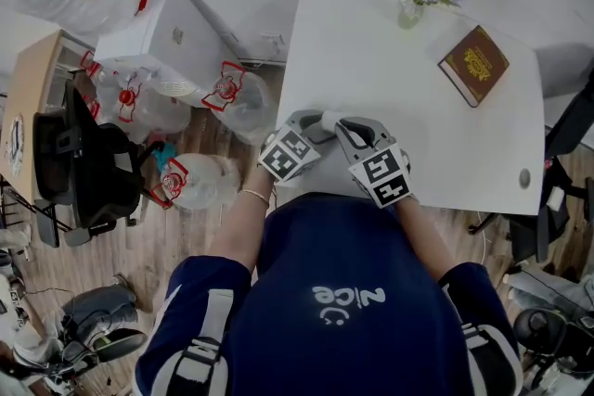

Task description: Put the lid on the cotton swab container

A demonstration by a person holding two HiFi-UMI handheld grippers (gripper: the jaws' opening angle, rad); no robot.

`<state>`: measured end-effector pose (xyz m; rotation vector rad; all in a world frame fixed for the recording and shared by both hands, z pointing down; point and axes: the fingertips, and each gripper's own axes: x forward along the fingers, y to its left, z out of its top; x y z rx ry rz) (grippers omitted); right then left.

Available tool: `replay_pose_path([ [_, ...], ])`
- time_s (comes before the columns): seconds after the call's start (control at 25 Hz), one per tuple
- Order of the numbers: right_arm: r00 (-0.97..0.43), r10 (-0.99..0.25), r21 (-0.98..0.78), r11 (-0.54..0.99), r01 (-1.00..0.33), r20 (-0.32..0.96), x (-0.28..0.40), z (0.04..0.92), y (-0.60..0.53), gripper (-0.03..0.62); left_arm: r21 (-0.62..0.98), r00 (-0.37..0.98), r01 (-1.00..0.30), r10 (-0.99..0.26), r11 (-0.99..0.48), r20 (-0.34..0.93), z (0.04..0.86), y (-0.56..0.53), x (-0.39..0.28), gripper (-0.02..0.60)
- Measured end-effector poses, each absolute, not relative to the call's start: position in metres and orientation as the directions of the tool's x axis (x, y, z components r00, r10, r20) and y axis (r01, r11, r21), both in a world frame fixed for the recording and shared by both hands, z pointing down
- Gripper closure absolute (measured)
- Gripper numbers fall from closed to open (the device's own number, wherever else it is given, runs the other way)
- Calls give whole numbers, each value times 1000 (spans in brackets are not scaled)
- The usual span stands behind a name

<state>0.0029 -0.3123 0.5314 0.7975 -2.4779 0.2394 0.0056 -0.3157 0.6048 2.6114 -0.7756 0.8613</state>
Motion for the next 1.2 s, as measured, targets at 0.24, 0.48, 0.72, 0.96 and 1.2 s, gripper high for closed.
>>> replay_pose_path([
  [0.24,-682,-512,-8,796,-605,522,1,530,-312,537,87,668,-586,-419,-806,615,603,-315,4,316],
  [0.48,-691,-563,-31,765,-644,452,14,517,-313,537,160,696,-588,-394,-793,601,591,-297,5,275],
  [0.72,-618,-717,-109,620,-777,322,59,498,-307,537,176,686,-683,-541,-709,487,569,-280,-24,275],
  [0.96,-533,-778,-86,538,-839,333,83,508,-278,537,242,671,-737,-641,-631,372,536,-254,-40,275],
  [1.2,-490,-800,-92,491,-866,347,81,518,-248,537,265,651,-759,-704,-595,283,507,-233,-59,276],
])
